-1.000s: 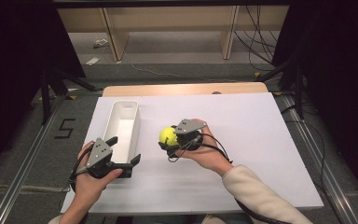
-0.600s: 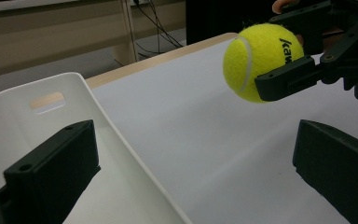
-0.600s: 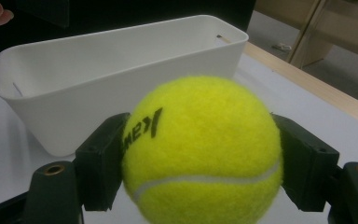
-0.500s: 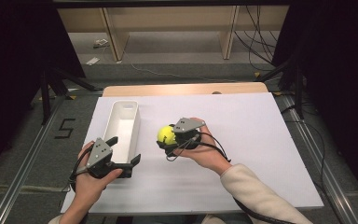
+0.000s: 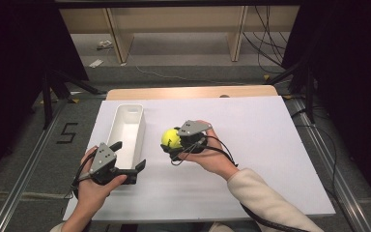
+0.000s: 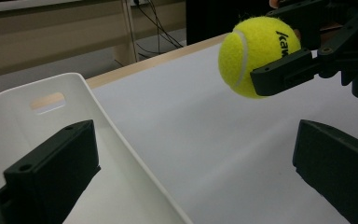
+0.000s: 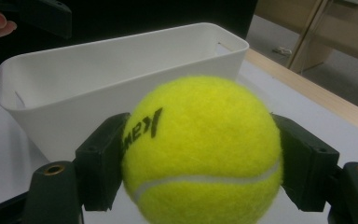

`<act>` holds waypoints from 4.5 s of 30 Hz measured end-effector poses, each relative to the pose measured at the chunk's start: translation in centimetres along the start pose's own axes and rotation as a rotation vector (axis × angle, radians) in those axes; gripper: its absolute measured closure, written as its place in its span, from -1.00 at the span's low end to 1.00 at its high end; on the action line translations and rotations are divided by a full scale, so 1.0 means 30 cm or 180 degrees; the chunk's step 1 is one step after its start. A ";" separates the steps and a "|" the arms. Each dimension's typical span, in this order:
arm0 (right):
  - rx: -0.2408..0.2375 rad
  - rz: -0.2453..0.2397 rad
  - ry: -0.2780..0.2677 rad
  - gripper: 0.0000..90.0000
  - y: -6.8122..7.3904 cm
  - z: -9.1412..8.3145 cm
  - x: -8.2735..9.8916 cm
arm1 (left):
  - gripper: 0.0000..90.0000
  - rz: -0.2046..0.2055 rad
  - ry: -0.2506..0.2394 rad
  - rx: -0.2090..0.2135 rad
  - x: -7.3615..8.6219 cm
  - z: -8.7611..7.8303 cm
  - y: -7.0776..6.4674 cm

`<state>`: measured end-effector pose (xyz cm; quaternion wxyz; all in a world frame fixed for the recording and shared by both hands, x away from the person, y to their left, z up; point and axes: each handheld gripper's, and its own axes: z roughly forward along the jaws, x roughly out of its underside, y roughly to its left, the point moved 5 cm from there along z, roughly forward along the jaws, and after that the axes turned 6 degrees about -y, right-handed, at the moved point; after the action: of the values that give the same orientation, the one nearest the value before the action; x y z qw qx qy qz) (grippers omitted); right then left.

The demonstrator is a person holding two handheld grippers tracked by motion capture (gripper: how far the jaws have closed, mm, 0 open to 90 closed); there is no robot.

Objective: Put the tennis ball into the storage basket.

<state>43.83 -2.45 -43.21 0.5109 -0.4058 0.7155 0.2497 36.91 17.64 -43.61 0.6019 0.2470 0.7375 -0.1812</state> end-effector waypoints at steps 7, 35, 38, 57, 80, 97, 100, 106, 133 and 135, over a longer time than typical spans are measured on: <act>-0.0002 -0.0007 -0.0016 -0.41 0.000 0.006 -0.010 | -1.00 0.0003 0.0001 -0.0004 0.000 0.000 0.000; -0.0009 0.0003 -0.0049 -0.41 0.004 0.025 -0.034 | -1.00 0.0003 0.0000 0.0002 -0.001 0.000 0.000; -0.0011 0.0012 -0.0046 -0.41 0.005 0.027 -0.036 | -1.00 -0.0001 -0.0001 0.0001 -0.001 0.000 0.000; -0.0032 -0.0009 -0.0067 -0.41 0.012 0.048 -0.060 | -1.00 -0.0008 -0.0010 0.0002 -0.003 -0.001 0.001; -0.0040 -0.0031 -0.0085 -0.41 0.012 0.069 -0.079 | -1.00 -0.0009 -0.0023 -0.0013 -0.004 -0.001 0.003; -0.0065 -0.0026 -0.0097 -0.41 0.018 0.090 -0.101 | -1.00 -0.0008 -0.0023 -0.0013 -0.005 -0.001 0.003; -0.0063 -0.0034 -0.0102 -0.41 0.016 0.093 -0.104 | -1.00 -0.0005 -0.0024 -0.0013 -0.005 -0.001 0.003; -0.0078 -0.0030 -0.0091 -0.41 0.021 0.097 -0.108 | -1.00 -0.0007 -0.0023 -0.0013 -0.005 -0.001 0.003; -0.0072 -0.0027 -0.0121 -0.41 0.025 0.124 -0.132 | -1.00 -0.0001 -0.0029 0.0000 -0.006 -0.001 0.001; -0.0076 -0.0029 -0.0127 -0.41 0.026 0.127 -0.134 | -1.00 0.0003 -0.0027 0.0004 -0.006 -0.002 0.002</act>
<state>45.79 2.24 -40.86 0.5214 -0.4100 0.7002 0.2640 36.93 17.68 -43.42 0.6050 0.2470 0.7347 -0.1824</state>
